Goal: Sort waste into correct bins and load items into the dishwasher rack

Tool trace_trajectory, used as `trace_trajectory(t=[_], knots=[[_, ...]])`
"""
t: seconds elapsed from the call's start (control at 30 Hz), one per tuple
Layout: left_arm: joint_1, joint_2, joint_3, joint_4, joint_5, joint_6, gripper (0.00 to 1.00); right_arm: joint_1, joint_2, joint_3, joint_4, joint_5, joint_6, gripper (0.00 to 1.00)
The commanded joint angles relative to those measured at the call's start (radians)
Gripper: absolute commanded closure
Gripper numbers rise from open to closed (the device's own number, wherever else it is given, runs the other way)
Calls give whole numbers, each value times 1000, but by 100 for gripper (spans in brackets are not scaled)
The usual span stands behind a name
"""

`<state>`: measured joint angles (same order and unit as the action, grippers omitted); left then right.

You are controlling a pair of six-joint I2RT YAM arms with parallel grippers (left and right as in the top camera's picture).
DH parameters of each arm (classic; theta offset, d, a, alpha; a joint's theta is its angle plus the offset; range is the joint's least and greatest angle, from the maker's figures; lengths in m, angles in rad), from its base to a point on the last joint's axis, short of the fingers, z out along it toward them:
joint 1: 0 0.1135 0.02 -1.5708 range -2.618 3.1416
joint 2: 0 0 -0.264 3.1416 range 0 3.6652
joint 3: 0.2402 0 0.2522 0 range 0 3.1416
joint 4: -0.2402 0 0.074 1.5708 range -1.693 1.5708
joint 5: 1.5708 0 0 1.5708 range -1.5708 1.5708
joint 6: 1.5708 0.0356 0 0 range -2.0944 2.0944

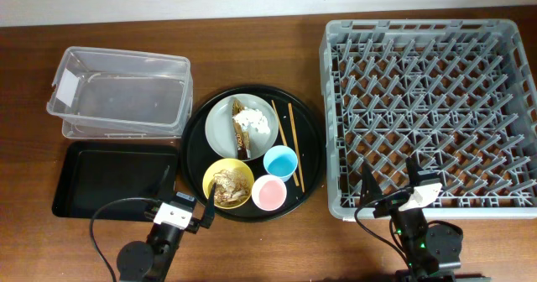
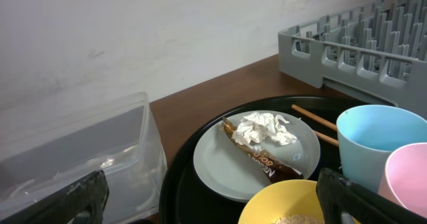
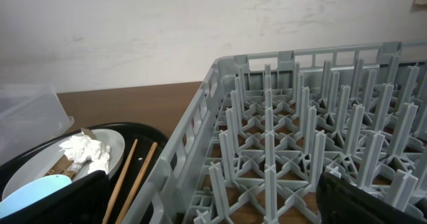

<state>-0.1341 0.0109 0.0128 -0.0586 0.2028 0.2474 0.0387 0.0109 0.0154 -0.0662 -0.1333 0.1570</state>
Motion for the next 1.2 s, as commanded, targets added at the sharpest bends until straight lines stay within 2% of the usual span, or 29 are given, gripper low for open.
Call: trace_trajectory(t=[0.0, 1.1, 1.13, 1.17], knots=[[6, -5, -4, -3, 8, 13, 1, -6, -6, -10, 3, -10, 0, 1], [6, -5, -4, -2, 10, 13, 1, -6, -6, -10, 4, -14, 1, 1], [6, -5, -3, 3, 52, 12, 1, -6, -6, -10, 3, -18, 6, 1], [6, -5, -3, 8, 154, 12, 1, -6, -6, -10, 3, -56, 72, 1]])
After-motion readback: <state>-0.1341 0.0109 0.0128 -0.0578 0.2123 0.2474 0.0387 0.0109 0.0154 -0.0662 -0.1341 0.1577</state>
